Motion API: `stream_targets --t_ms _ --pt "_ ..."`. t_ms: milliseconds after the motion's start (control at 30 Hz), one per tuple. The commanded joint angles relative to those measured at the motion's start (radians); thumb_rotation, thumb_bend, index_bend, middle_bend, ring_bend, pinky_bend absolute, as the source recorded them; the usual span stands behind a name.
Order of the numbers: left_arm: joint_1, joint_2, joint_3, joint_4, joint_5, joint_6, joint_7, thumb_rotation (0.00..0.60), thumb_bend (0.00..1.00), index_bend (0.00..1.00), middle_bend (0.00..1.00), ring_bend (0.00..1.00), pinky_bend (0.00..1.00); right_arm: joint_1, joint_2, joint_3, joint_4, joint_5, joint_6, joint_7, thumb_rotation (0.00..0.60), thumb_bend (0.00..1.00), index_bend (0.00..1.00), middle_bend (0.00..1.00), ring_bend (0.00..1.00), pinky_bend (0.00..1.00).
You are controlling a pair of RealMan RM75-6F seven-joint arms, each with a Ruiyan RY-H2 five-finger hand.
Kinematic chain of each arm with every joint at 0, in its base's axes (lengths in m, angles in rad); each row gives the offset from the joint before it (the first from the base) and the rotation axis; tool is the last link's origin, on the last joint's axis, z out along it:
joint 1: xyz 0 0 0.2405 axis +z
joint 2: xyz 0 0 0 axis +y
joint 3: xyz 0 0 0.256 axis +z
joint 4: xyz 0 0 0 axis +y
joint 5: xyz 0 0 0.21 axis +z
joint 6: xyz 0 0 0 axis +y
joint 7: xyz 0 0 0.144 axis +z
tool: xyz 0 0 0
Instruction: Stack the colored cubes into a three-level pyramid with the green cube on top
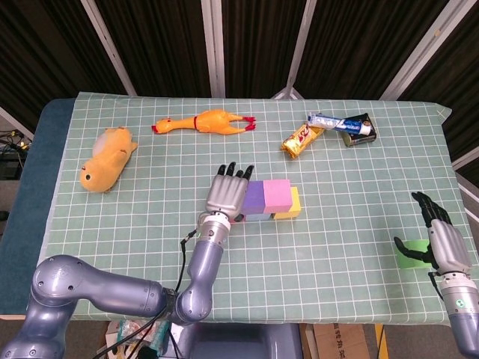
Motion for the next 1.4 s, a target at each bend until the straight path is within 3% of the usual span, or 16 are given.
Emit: stream_targets --t_ms 33,600,867,1067,1400 --pt "0.011 0.02 0.006 -0.029 0.009 0.017 0.002 0.6 0.19 0.0 0.18 0.05 0.1 -0.001 0.0 0.0 -0.002 -0.002 0.001 0.001 0.6 0.34 0.0 0.0 0.0 0.0" --pt "0.083 0.08 0.072 -0.109 0.04 0.056 -0.019 0.6 0.19 0.0 0.11 0.03 0.09 -0.001 0.002 -0.001 -0.011 -0.005 0.003 -0.002 0.6 0.35 0.0 0.0 0.0 0.0" --pt "0.157 0.133 0.149 -0.18 0.068 0.071 -0.042 0.6 0.2 0.0 0.11 0.03 0.09 0.0 0.004 -0.001 -0.009 0.001 -0.005 0.004 0.6 0.34 0.0 0.0 0.0 0.0" --pt "0.21 0.17 0.208 -0.231 0.08 0.072 -0.055 0.6 0.25 0.01 0.11 0.03 0.1 0.001 0.003 -0.002 -0.011 -0.002 -0.004 0.0 0.6 0.35 0.0 0.0 0.0 0.0" --pt "0.24 0.165 0.27 -0.238 0.057 0.024 -0.035 0.6 0.28 0.03 0.13 0.03 0.11 0.003 -0.002 -0.004 -0.013 -0.002 -0.003 -0.011 0.6 0.35 0.0 0.0 0.0 0.0"
